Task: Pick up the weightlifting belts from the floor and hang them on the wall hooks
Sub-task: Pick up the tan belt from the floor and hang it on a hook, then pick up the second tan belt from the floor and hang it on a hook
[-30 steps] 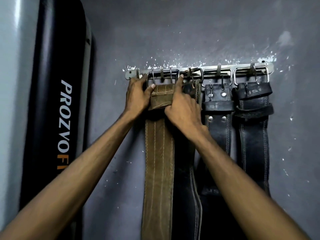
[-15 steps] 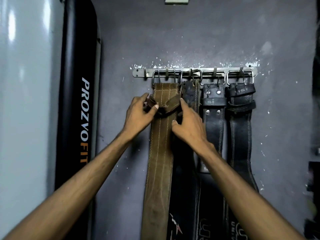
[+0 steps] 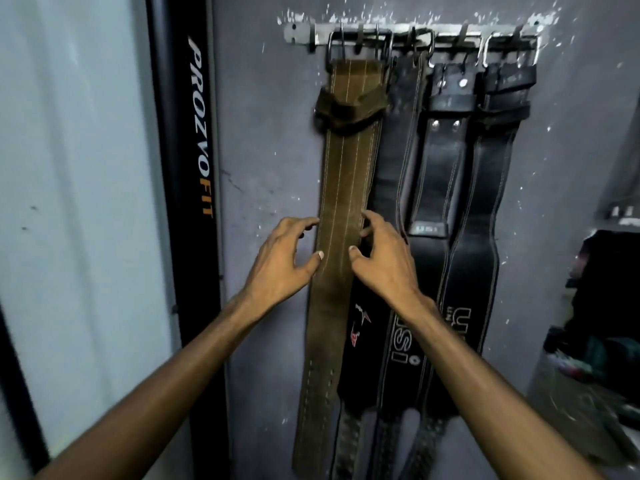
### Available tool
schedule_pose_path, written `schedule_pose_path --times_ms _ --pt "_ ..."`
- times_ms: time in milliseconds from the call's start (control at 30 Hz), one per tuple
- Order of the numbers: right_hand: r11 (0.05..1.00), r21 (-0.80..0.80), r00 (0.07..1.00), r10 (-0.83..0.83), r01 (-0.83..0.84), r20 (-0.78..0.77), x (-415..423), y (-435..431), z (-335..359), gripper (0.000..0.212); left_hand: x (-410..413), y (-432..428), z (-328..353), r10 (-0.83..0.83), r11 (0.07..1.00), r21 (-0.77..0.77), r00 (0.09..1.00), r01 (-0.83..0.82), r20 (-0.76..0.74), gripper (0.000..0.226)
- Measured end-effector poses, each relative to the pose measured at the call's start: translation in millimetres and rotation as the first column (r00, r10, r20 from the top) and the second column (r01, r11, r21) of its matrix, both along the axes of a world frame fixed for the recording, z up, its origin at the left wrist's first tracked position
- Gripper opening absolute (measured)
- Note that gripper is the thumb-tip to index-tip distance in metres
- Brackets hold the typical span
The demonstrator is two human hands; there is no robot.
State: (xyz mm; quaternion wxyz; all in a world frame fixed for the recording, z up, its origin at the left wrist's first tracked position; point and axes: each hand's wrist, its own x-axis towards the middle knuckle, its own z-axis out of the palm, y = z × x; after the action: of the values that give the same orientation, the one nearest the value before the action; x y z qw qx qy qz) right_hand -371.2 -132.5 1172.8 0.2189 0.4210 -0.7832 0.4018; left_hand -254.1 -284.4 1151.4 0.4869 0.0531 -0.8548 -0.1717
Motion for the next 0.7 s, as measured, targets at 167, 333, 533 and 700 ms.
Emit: schedule_pose_path --times_ms 167,333,533,700 --pt "0.998 0.035 0.993 0.043 -0.047 0.113 -2.0 12.2 -89.5 0.062 20.7 8.1 -108.2 0.038 0.988 0.143 0.985 -0.062 0.167 0.054" --pt "0.977 0.173 0.950 0.063 -0.121 0.307 -4.6 31.4 -235.3 0.053 47.8 32.3 -252.5 0.061 0.931 0.305 0.910 -0.200 0.410 0.051" --pt "0.909 0.345 0.836 0.008 -0.235 0.549 19.2 90.9 -453.4 0.040 106.7 92.0 -459.4 -0.045 0.724 0.550 0.767 -0.417 0.640 0.044" --pt "0.818 0.463 0.706 -0.101 -0.342 0.701 68.0 147.7 -627.3 0.036 169.1 150.0 -625.3 -0.139 0.543 0.588 0.626 -0.600 0.767 0.043"
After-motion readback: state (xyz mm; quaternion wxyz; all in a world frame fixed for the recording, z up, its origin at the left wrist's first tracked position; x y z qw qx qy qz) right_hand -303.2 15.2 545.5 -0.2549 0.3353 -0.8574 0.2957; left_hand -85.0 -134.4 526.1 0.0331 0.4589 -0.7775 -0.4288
